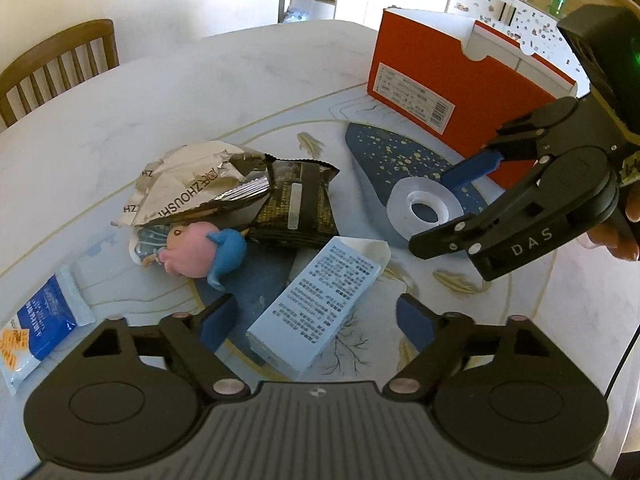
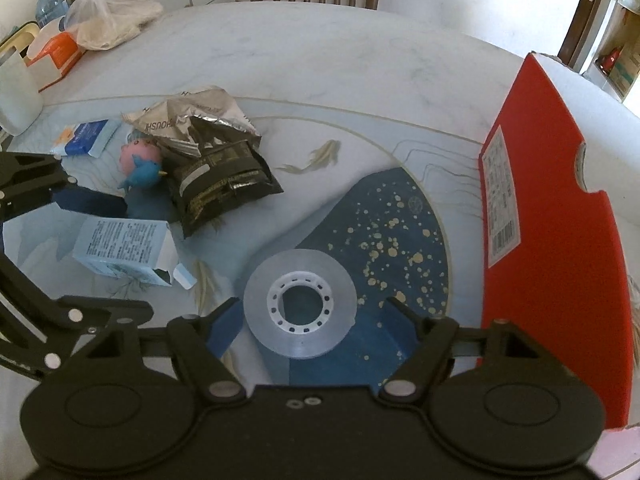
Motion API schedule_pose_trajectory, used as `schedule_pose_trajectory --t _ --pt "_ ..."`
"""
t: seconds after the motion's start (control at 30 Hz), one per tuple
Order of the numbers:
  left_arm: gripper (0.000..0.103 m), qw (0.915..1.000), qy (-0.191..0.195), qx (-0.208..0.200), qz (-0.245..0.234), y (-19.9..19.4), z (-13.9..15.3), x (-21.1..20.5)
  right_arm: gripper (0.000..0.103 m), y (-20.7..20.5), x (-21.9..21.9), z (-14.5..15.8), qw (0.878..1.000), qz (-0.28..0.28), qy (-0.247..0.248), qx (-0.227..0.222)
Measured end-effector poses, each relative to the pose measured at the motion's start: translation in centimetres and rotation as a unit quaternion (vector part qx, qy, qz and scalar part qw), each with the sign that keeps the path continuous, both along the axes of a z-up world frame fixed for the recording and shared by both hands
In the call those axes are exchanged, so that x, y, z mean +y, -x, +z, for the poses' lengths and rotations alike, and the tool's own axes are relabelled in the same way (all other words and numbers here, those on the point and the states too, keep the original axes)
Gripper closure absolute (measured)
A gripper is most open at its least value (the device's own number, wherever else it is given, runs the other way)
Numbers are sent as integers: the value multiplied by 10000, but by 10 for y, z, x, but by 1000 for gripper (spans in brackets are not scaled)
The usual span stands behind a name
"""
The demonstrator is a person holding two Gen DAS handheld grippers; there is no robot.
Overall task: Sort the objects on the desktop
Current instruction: 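Grasp the white printed carton with the left gripper while the right grasps the clear tape roll, then lift and carry the carton and tape roll toward the red shoebox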
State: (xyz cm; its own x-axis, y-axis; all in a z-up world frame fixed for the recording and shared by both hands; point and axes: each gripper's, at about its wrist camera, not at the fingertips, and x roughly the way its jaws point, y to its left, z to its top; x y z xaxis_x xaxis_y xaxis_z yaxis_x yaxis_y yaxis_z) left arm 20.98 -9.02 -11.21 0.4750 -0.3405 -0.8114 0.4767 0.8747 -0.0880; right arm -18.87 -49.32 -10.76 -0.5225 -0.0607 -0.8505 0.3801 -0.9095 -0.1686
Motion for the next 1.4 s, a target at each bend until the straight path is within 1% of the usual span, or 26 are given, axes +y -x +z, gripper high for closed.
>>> schedule_pose_trajectory --t 0.07,0.13,0.2,0.27,0.3,0.33,0.43,0.47,0.5,0.57,0.7,1.0,1.13,1.4 --pt "26 10000 -74 -54 -10 0 -1 -2 27 0 -2 0 10000 29 -18 14" --pt "27 9999 -111 -66 -31 -1 -1 -3 28 -1 -3 0 10000 39 -32 22" --pt "34 9999 -122 -88 -48 -1 -1 -4 30 -1 -4 0 10000 56 -38 20" --pt "37 9998 -166 -117 -64 -1 0 -5 35 -2 -6 0 10000 84 -38 20" --pt "42 9997 -188 -137 -81 -1 0 -6 37 -3 -6 0 9999 101 -38 23" --pt "45 9996 -228 -166 -90 0 0 -7 40 -4 -7 1 9999 132 -40 28" --pt "49 9993 -286 -198 -121 2 0 -9 44 -5 -9 1 9998 169 -36 37" --pt "53 9993 -274 -198 -127 2 1 -9 44 -5 -9 1 9998 172 -41 40" --pt "62 9994 -247 -200 -132 3 1 -9 44 -5 -10 2 9999 158 -40 40" --pt "67 9994 -257 -186 -113 4 2 -11 44 -5 -10 2 9999 141 -35 41" --pt "70 9995 -260 -158 -65 5 2 -13 45 -5 -11 3 9999 107 -28 53" --pt "71 9996 -174 -33 213 7 4 -11 45 -11 -9 3 10000 52 11 50" --pt "71 9997 -89 9 242 8 7 -11 45 -15 -9 5 10000 42 35 70" --pt "71 9997 -95 -29 245 12 13 -15 45 -23 -7 15 9998 51 116 128"
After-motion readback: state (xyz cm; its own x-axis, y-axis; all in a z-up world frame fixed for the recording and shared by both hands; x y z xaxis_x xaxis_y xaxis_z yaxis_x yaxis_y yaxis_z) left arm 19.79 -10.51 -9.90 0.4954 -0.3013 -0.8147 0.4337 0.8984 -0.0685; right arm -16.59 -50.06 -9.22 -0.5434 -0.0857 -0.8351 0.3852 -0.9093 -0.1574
